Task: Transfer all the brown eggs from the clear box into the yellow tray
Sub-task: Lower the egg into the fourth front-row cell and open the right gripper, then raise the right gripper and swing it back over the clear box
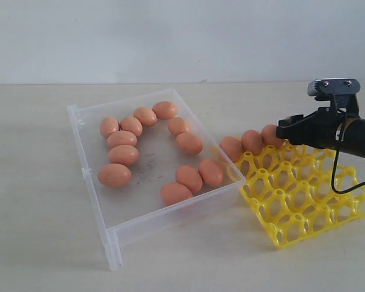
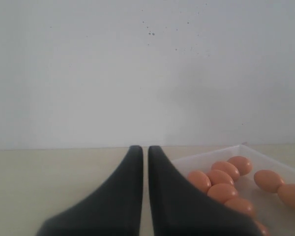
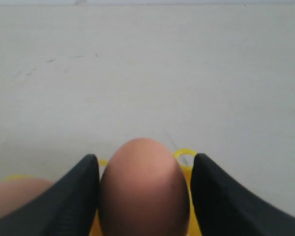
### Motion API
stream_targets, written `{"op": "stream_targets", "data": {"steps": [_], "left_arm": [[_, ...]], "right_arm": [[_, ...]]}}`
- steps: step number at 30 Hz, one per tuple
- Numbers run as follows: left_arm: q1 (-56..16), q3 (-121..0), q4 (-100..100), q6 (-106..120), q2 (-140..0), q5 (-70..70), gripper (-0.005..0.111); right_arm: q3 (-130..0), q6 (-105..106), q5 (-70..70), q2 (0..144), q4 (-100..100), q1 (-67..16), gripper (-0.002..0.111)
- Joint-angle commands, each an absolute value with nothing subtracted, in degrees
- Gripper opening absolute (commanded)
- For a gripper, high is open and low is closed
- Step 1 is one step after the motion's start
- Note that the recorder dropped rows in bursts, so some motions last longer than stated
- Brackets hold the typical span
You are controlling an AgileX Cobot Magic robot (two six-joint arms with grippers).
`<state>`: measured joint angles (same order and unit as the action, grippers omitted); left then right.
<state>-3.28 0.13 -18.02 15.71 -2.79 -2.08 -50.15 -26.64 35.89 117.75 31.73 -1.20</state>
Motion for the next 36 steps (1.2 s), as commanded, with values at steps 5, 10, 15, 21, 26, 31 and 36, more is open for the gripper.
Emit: {"op": "stream_targets", "data": {"steps": [5,10,15,21,26,31,36], "left_arm": [[-3.4,0.0,-18.3,16.0,-3.0,-3.0,0.004],[-3.4,0.0,-18.3,16.0,-3.0,-3.0,0.004],[-3.4,0.0,-18.3,16.0,-3.0,-3.0,0.004],[-3.4,0.0,-18.3,16.0,-3.0,-3.0,0.004],[-3.4,0.0,-18.3,16.0,-3.0,-3.0,0.004],[-3.4,0.0,-18.3,16.0,-3.0,-3.0,0.004],[-3.4,0.0,-18.3,16.0,-3.0,-3.0,0.004]], "right_arm": [[-49.8,-27.2,33.3,114.7,32.8,-1.2,0.053],[-49.8,-27.2,32.7,113.7,32.8,-1.2,0.053],[-49.8,-27.2,32.8,113.7,32.8,-1.2,0.053],[-49.8,-27.2,33.6,113.6,32.8,-1.2,0.053],[-49.8,-28.4,34.7,111.8,32.6,-1.2,0.053],[-49.8,-29.1,34.9,108.5,32.6,-1.2,0.053],[-49.8,-32.8,34.6,106.6,34.2,-1.2,0.052]]}}
